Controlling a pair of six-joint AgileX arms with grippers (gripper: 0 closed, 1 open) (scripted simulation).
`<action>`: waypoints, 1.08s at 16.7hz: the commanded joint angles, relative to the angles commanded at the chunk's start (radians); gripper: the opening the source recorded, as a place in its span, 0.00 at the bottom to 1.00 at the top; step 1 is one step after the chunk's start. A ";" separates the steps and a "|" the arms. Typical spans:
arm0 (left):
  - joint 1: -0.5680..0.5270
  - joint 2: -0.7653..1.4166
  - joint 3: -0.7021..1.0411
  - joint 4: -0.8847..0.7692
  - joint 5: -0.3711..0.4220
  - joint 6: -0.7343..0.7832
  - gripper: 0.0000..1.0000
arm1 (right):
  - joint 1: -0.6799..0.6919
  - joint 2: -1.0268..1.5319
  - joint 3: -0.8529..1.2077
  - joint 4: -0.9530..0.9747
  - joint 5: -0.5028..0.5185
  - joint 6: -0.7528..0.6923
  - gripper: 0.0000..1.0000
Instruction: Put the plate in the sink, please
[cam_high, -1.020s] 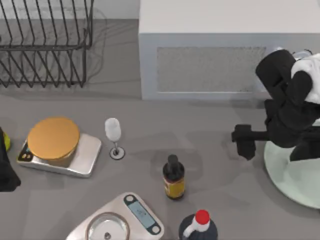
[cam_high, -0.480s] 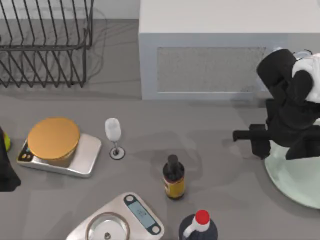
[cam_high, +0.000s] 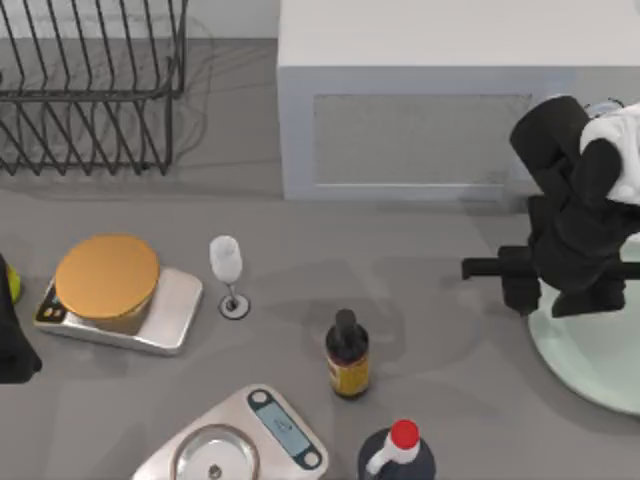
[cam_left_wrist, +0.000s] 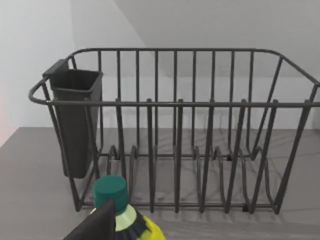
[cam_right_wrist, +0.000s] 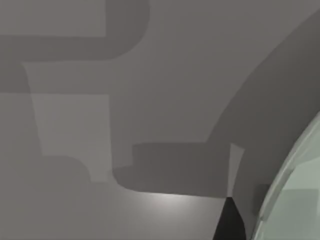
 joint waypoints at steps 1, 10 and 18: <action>0.000 0.000 0.000 0.000 0.000 0.000 1.00 | -0.013 -0.076 0.021 0.002 0.009 -0.004 0.00; 0.000 0.000 0.000 0.000 0.000 0.000 1.00 | -0.066 -0.165 0.185 -0.375 0.009 -0.022 0.00; 0.000 0.000 0.000 0.000 0.000 0.000 1.00 | -0.058 -0.158 0.814 -0.918 0.007 -0.021 0.00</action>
